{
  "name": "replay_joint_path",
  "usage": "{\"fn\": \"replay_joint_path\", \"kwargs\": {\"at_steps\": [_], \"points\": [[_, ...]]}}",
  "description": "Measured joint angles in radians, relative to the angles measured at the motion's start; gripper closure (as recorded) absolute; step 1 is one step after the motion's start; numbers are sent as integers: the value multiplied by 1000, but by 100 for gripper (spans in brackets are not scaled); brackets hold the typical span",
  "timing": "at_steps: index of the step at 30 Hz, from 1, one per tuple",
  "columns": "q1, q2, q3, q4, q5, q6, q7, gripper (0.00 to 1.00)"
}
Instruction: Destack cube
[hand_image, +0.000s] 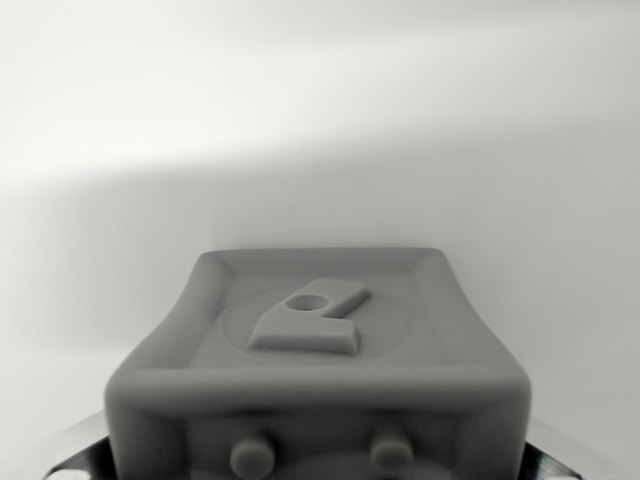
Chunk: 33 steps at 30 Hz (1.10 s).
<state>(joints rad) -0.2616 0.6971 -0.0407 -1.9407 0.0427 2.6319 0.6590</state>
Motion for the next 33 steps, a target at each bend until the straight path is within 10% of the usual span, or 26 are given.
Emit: {"fn": "replay_joint_path", "kwargs": {"at_steps": [6, 7, 33], "points": [[0, 5, 1, 2, 0, 4, 0, 100], [0, 5, 1, 2, 0, 4, 0, 0], [-1, 7, 1, 3, 0, 5, 0, 0]]}}
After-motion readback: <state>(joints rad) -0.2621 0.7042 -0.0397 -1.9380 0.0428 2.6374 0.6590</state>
